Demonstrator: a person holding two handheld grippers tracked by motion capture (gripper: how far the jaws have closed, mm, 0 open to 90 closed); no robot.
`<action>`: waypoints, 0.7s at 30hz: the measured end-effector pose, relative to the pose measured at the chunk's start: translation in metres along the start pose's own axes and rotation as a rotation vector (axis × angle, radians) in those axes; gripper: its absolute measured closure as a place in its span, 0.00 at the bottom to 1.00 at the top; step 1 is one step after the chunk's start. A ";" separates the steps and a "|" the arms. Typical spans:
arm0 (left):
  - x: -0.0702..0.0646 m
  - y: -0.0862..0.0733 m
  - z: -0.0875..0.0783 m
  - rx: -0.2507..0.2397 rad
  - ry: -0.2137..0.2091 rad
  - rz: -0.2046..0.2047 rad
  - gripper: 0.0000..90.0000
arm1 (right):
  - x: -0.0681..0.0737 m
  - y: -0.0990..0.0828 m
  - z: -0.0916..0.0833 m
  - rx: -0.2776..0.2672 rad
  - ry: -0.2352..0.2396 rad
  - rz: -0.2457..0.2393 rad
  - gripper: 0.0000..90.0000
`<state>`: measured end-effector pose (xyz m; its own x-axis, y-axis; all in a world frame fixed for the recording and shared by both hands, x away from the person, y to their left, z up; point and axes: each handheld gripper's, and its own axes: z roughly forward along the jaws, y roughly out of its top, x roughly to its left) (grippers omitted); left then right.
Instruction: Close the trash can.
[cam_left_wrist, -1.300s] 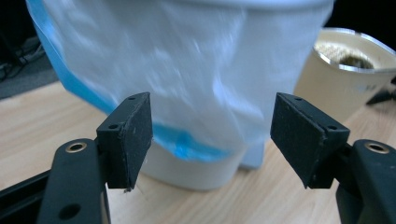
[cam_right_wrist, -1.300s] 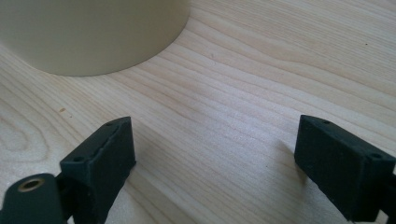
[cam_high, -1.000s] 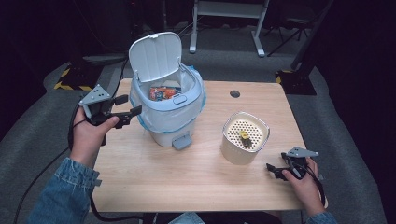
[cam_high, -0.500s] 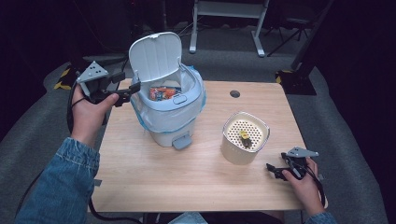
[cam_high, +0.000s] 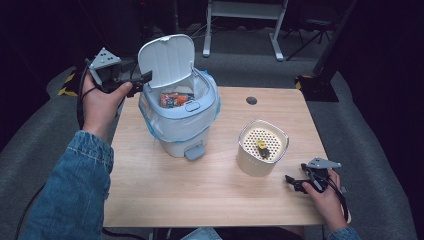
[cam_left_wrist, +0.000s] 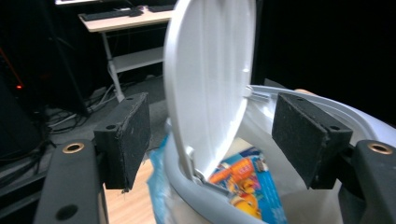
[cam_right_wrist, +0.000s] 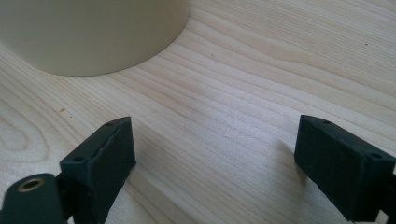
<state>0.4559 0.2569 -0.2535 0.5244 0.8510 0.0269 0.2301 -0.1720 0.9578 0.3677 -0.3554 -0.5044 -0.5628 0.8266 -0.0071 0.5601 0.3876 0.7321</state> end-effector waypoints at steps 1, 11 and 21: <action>0.001 0.001 0.003 0.001 0.008 0.004 0.32 | 0.000 0.000 0.000 0.000 0.000 0.000 0.14; 0.008 0.006 0.016 -0.046 -0.093 -0.037 0.41 | 0.000 0.000 0.000 0.000 0.000 0.000 0.14; -0.004 0.009 0.005 -0.041 -0.190 -0.031 0.40 | 0.000 0.000 0.000 0.000 0.000 0.000 0.14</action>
<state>0.4602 0.2499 -0.2464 0.6637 0.7461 -0.0534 0.2167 -0.1235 0.9684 0.3677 -0.3554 -0.5044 -0.5628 0.8266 -0.0074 0.5599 0.3878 0.7322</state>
